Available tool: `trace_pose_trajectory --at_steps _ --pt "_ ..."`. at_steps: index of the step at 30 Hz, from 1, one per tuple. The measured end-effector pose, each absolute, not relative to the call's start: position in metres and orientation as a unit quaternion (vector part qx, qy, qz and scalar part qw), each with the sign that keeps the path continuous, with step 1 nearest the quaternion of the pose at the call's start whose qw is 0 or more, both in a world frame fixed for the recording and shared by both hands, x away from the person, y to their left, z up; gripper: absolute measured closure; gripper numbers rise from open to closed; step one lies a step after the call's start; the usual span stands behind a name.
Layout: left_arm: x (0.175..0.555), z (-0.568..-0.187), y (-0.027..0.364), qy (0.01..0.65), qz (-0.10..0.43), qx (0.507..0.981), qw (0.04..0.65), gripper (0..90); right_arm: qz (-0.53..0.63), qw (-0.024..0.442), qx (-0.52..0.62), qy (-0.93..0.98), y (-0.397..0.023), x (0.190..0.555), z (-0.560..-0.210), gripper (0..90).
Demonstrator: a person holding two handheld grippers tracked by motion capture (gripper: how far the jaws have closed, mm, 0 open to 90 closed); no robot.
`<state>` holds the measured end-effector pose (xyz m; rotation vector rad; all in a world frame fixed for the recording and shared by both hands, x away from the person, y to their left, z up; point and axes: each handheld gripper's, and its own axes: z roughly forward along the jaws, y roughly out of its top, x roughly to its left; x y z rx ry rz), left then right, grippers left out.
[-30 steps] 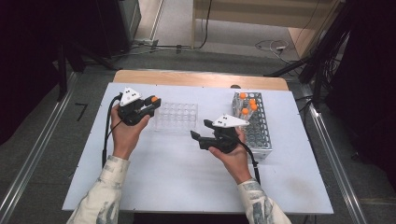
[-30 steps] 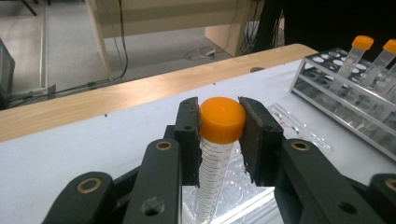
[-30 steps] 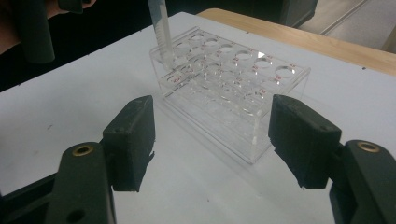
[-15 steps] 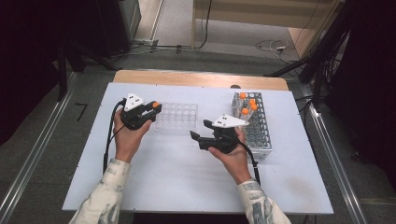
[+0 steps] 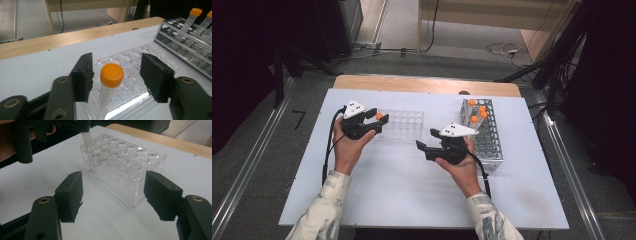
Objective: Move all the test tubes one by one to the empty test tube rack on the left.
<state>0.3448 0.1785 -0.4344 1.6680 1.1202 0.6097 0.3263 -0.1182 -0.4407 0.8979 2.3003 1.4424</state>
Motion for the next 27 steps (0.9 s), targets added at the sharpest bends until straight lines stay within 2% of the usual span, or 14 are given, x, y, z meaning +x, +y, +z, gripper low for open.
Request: trace_pose_trajectory --at_steps 7,10,19,27 --pt "0.339 -0.429 0.180 0.477 0.247 0.676 0.505 25.0 0.502 0.141 0.311 0.795 -0.121 0.326 -0.440 30.4" --pt "0.336 -0.427 0.180 0.476 0.246 0.674 0.508 21.1 0.502 0.144 0.312 0.794 -0.123 0.325 -0.439 30.4" --pt "0.324 -0.424 0.185 0.481 0.246 0.660 0.523 20.1 0.503 0.157 0.318 0.788 -0.135 0.324 -0.435 30.4" --pt "0.321 -0.425 0.186 0.481 0.252 0.658 0.523 19.4 0.511 0.180 0.335 0.771 -0.163 0.323 -0.423 30.5"
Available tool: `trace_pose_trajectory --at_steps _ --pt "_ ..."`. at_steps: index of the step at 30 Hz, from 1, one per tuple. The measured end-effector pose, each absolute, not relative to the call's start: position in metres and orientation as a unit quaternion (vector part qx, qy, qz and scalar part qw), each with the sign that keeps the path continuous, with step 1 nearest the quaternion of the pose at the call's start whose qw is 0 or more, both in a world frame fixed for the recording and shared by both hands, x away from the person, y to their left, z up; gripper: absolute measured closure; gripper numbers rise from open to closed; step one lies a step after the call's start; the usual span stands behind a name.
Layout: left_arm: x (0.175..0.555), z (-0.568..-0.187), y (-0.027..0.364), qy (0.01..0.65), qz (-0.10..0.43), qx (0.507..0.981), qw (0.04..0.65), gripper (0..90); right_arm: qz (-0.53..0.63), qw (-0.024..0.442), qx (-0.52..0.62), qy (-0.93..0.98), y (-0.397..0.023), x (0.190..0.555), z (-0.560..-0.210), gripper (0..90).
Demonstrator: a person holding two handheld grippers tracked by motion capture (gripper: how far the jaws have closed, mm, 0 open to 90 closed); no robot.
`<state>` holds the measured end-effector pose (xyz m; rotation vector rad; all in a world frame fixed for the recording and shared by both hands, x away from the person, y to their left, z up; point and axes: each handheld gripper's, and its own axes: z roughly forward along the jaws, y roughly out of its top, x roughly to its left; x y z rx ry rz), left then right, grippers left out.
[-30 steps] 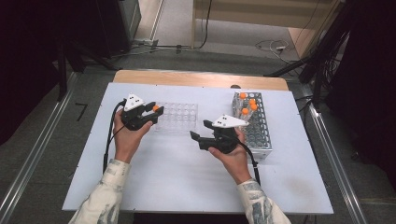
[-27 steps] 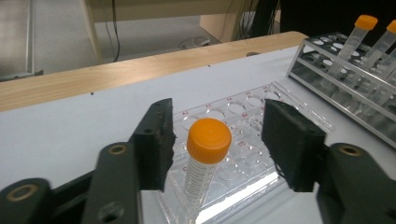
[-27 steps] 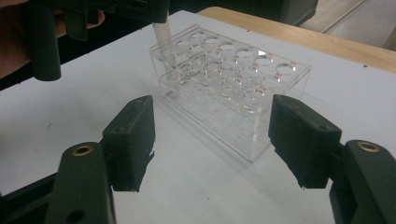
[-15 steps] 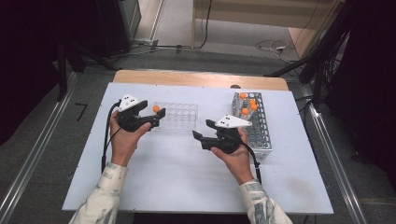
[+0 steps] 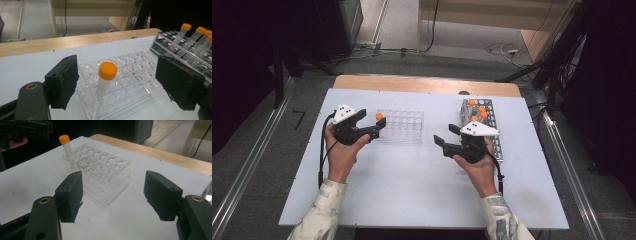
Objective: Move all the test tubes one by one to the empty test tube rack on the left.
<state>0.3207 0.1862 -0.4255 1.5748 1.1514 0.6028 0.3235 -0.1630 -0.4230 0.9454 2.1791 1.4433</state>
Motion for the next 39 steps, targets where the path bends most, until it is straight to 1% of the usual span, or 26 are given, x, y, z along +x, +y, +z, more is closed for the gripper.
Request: trace_pose_trajectory --at_steps 7,15,23,31,34,39 --pt "0.317 -0.424 0.186 0.477 0.257 0.656 0.525 18.9 0.511 0.199 0.357 0.756 -0.194 0.326 -0.417 30.4" --pt "0.311 -0.422 0.185 0.472 0.253 0.658 0.529 18.9 0.501 0.220 0.381 0.746 -0.224 0.331 -0.418 30.8" --pt "0.309 -0.424 0.187 0.475 0.248 0.657 0.530 18.9 0.474 0.236 0.398 0.749 -0.234 0.343 -0.424 33.0" --pt "0.307 -0.426 0.186 0.476 0.240 0.656 0.534 18.9 0.446 0.248 0.409 0.757 -0.233 0.358 -0.431 38.7" --pt "0.307 -0.427 0.185 0.475 0.240 0.658 0.533 18.9 0.436 0.251 0.410 0.761 -0.233 0.362 -0.433 44.7" --pt "0.306 -0.428 0.183 0.474 0.237 0.660 0.533 19.1 0.417 0.247 0.419 0.768 -0.233 0.368 -0.437 51.1"
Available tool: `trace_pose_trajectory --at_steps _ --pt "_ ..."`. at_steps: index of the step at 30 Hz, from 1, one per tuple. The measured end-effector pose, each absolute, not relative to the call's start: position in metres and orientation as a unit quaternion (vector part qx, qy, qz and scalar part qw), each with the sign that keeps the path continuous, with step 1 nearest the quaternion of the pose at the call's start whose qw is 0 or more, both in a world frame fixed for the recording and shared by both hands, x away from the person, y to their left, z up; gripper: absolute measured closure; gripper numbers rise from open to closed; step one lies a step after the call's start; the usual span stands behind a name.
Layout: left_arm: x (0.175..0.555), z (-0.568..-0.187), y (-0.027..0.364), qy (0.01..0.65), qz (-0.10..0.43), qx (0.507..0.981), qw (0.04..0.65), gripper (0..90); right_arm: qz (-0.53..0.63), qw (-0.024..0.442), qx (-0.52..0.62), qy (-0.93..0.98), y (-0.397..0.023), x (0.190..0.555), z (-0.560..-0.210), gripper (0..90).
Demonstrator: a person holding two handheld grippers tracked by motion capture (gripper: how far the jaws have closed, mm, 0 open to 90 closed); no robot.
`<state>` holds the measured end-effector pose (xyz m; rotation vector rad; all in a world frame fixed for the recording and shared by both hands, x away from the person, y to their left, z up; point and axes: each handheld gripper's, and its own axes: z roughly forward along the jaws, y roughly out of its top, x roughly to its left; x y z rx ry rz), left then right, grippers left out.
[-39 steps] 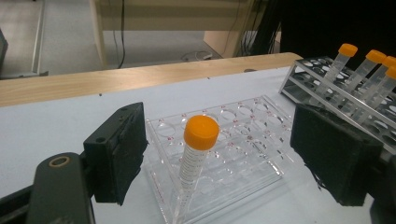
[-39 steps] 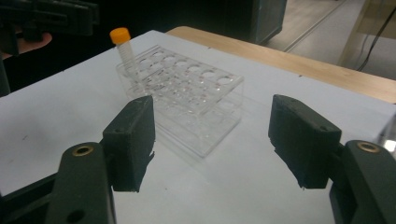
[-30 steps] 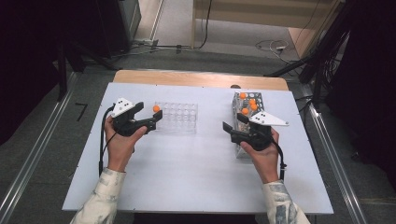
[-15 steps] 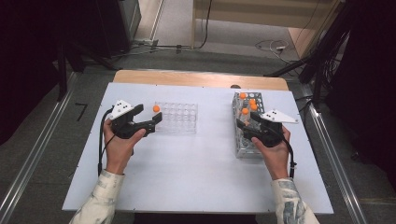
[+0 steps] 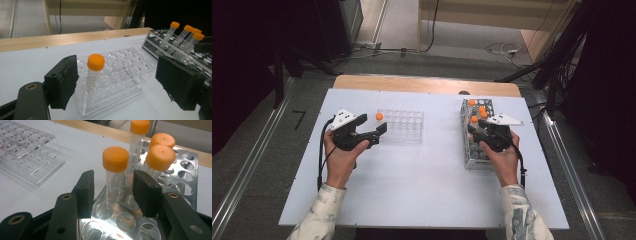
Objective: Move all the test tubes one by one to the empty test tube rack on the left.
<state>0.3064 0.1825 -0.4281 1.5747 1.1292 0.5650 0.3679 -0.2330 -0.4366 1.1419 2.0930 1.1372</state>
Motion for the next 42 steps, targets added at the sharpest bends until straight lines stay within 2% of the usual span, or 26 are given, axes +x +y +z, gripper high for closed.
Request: trace_pose_trajectory --at_steps 17,25,42 --pt "0.306 -0.430 0.181 0.472 0.235 0.664 0.530 19.2 0.363 0.223 0.440 0.791 -0.225 0.383 -0.437 71.2" --pt "0.306 -0.430 0.181 0.475 0.234 0.661 0.532 19.2 0.378 0.222 0.440 0.783 -0.228 0.382 -0.432 71.7" --pt "0.304 -0.429 0.181 0.474 0.234 0.656 0.539 19.1 0.415 0.254 0.421 0.765 -0.227 0.369 -0.393 71.9"
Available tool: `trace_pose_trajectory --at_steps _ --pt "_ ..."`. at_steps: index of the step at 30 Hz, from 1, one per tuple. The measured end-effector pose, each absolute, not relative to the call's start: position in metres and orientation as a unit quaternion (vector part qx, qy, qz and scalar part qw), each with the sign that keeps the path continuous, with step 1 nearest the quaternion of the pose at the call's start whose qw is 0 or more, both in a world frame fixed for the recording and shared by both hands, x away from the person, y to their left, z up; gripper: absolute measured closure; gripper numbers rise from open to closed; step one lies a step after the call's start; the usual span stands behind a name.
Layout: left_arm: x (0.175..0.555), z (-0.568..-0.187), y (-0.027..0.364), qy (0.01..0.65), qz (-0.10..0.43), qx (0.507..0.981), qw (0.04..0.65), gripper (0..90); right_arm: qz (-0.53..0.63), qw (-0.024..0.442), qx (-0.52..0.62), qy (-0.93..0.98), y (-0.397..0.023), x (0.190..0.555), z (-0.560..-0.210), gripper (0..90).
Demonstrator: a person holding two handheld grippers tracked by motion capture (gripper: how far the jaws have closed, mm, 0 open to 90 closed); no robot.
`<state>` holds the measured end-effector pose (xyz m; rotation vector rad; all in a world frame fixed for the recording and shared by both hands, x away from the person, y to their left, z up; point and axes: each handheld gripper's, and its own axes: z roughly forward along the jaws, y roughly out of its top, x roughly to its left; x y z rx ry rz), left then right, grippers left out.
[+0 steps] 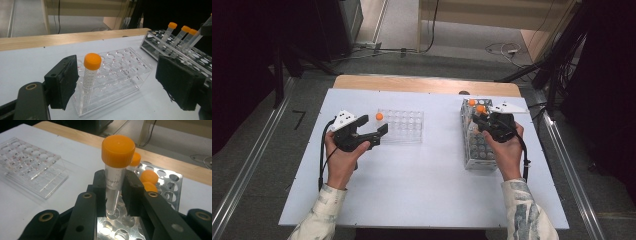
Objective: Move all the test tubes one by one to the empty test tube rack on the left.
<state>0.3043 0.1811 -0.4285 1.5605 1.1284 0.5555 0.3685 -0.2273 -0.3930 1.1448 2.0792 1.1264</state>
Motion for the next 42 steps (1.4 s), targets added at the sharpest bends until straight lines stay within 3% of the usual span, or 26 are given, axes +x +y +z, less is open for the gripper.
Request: trace_pose_trajectory --at_steps 15,42 --pt "0.302 -0.427 0.176 0.466 0.232 0.660 0.541 18.7 0.445 0.244 0.383 0.772 -0.203 0.348 -0.377 71.9" --pt "0.289 -0.418 0.142 0.405 0.225 0.699 0.545 20.1 0.449 0.175 0.310 0.819 -0.120 0.327 -0.416 72.0"
